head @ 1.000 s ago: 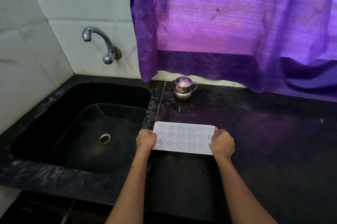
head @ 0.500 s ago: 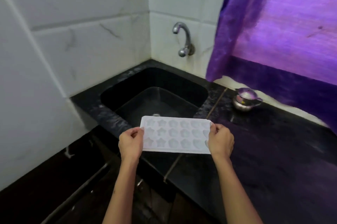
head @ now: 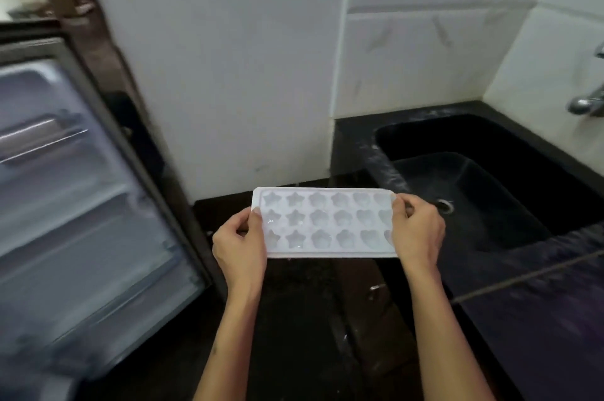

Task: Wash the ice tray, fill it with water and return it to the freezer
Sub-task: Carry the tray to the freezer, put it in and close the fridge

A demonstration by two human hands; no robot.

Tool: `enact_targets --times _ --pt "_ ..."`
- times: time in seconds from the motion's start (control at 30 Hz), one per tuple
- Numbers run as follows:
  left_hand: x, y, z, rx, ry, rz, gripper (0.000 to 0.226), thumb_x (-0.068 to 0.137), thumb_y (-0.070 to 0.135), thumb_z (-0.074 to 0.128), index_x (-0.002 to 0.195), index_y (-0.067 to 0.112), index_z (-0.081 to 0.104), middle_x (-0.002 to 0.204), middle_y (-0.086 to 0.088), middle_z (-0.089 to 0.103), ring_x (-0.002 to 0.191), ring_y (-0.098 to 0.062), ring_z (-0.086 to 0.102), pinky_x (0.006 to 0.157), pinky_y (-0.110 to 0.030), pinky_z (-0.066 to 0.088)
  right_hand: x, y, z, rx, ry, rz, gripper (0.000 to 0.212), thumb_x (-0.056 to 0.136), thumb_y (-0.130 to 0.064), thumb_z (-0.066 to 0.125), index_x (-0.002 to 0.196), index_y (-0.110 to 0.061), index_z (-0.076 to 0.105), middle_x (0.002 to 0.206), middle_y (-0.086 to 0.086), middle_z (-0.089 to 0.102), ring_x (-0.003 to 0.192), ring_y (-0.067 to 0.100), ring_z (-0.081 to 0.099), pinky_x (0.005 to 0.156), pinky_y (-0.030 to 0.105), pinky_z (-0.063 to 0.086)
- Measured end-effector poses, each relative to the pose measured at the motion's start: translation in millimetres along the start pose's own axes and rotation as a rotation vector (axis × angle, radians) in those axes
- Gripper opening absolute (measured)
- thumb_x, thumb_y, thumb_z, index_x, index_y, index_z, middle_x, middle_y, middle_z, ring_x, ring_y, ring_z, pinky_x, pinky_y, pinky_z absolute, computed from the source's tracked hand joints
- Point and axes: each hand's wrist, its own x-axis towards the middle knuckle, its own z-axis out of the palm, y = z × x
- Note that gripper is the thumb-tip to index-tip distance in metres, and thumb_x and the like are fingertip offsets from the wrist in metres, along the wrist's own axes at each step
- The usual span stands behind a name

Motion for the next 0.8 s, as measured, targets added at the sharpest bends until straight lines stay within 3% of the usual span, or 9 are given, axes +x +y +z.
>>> enact_targets --times 0.27,0.4,0.53,0.63,0.8 --pt "10.7 -32.6 -111.6 -0.067 0.42 -0.083 0.016 0.091 0.017 0.059 0.099 0.013 0.072 0.078 0.014 0.063 0.073 0.002 0.056 0.072 -0.02 0.043 -62.5 -74.9 84.5 0.078 -0.306 -0.218 0.025 0.095 -0.027 0.054 0.109 -0.014 0.07 0.101 0.009 0.071 0.097 0.029 0.063 0.073 0.025 0.036" --pt "1.2 -39.1 -157.3 -0.051 0.624 -0.109 0.019 0.091 0.017 0.059 0.104 0.01 0.072 0.083 0.011 0.066 0.076 0.001 0.059 0.068 -0.008 0.046 -95.6 -108.2 118.3 0.105 -0.467 -0.326 0.028 0.096 -0.029 0.053 0.11 -0.013 0.069 0.104 0.009 0.071 0.099 0.029 0.063 0.081 0.03 0.043" --pt "-18.3 -49.7 -199.4 -0.019 0.819 -0.151 0.016 0.091 0.021 0.059 0.096 0.015 0.073 0.078 0.016 0.064 0.074 0.001 0.059 0.077 -0.024 0.05 -136.6 -133.4 141.7 0.14 -0.627 -0.431 0.026 0.094 -0.027 0.052 0.109 -0.013 0.069 0.104 0.01 0.071 0.099 0.03 0.062 0.085 0.033 0.044" --pt "-38.1 -62.2 -226.6 -0.006 0.949 -0.176 0.021 0.092 0.022 0.059 0.103 0.011 0.073 0.081 0.017 0.064 0.076 0.005 0.058 0.07 -0.013 0.043 -169.3 -148.2 157.4 0.172 -0.762 -0.499 0.025 0.092 -0.025 0.054 0.107 -0.014 0.069 0.101 0.012 0.071 0.098 0.033 0.062 0.083 0.033 0.044" --pt "-62.7 -84.2 -276.1 0.011 1.145 -0.259 0.021 0.091 0.022 0.059 0.103 0.01 0.072 0.08 0.016 0.064 0.075 0.002 0.058 0.065 -0.01 0.042 -232.7 -173.2 182.2 0.183 -0.966 -0.596 0.027 0.092 -0.026 0.054 0.11 -0.013 0.069 0.107 0.012 0.07 0.101 0.032 0.061 0.086 0.033 0.044"
